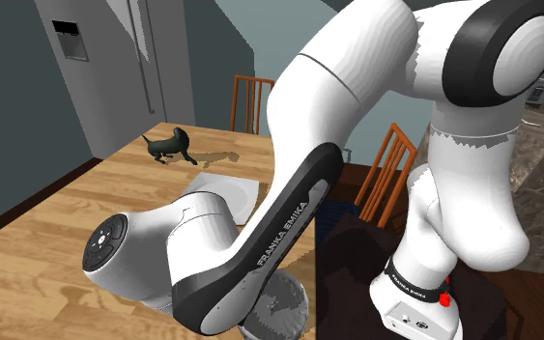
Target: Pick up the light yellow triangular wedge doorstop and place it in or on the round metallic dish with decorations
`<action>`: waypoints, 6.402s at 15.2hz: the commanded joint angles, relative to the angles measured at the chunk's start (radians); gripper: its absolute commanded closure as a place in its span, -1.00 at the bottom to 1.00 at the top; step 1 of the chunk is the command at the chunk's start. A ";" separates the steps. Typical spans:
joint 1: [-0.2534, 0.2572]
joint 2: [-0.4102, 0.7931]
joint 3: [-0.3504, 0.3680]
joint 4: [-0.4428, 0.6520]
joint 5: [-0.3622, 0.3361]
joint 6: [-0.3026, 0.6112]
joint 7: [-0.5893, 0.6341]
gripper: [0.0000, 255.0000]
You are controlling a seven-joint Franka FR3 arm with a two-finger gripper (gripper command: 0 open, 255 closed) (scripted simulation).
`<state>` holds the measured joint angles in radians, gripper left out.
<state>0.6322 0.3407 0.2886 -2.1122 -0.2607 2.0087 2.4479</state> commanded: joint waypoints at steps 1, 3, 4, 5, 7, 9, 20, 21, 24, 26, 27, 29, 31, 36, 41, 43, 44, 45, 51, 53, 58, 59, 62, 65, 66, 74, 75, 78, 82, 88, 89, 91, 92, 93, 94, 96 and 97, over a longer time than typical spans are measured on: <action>0.000 0.000 0.000 0.000 0.000 0.000 0.000 -1.00; 0.000 0.000 0.000 0.000 0.000 0.000 0.000 1.00; 0.000 0.000 0.000 0.000 0.000 0.000 0.000 1.00; 0.000 0.000 0.000 0.000 0.000 0.000 0.000 1.00; 0.000 0.000 0.000 0.000 0.000 0.000 0.000 1.00; 0.000 0.000 0.000 0.000 0.000 0.000 0.000 1.00; -0.185 -0.139 0.040 -0.324 0.126 0.615 -0.550 -1.00; -0.183 -0.125 0.035 -0.324 0.115 0.627 -0.543 -1.00; -0.178 -0.103 0.028 -0.323 0.099 0.647 -0.531 -1.00; -0.178 -0.103 0.028 -0.323 0.099 0.647 -0.531 -1.00; -0.178 -0.103 0.028 -0.323 0.099 0.647 -0.531 -1.00; -0.178 -0.103 0.028 -0.323 0.099 0.647 -0.531 -1.00; -0.178 -0.103 0.028 -0.323 0.099 0.647 -0.531 1.00; -0.177 -0.103 0.028 -0.324 0.099 0.647 -0.531 1.00; -0.181 -0.117 0.033 -0.324 0.109 0.634 -0.539 1.00; -0.187 -0.145 0.042 -0.325 0.130 0.609 -0.553 1.00; -0.190 -0.158 0.047 -0.325 0.140 0.597 -0.560 1.00; -0.192 -0.172 0.050 -0.324 0.149 0.584 -0.567 1.00; -0.201 -0.249 0.066 -0.317 0.203 0.505 -0.606 1.00; -0.203 -0.274 0.069 -0.313 0.219 0.478 -0.617 1.00; -0.204 -0.332 0.073 -0.298 0.253 0.409 -0.641 1.00; -0.204 -0.343 0.073 -0.294 0.259 0.395 -0.646 1.00; -0.204 -0.374 0.072 -0.282 0.275 0.353 -0.657 1.00; -0.199 -0.428 0.073 -0.316 0.301 0.337 -0.672 1.00; -0.194 -0.470 0.074 -0.356 0.322 0.337 -0.682 1.00; -0.091 -0.866 0.055 -0.667 0.480 0.258 -0.737 1.00; -0.089 -0.854 0.056 -0.674 0.480 0.276 -0.736 1.00; -0.091 -0.818 0.065 -0.693 0.482 0.331 -0.734 1.00; -0.096 -0.764 0.078 -0.716 0.482 0.408 -0.730 1.00; -0.108 -0.670 0.099 -0.741 0.473 0.527 -0.719 1.00; -0.111 -0.652 0.103 -0.744 0.470 0.547 -0.717 1.00; -0.116 -0.623 0.109 -0.749 0.464 0.580 -0.711 1.00; -0.116 -0.624 0.109 -0.749 0.464 0.580 -0.712 1.00; -0.116 -0.623 0.109 -0.749 0.464 0.580 -0.711 1.00; -0.116 -0.623 0.109 -0.749 0.464 0.580 -0.711 1.00; -0.116 -0.623 0.109 -0.749 0.464 0.580 -0.711 1.00; -0.116 -0.623 0.109 -0.749 0.464 0.580 -0.711 1.00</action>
<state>0.5164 -0.2834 0.3975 -2.8607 0.2036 2.5886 1.7364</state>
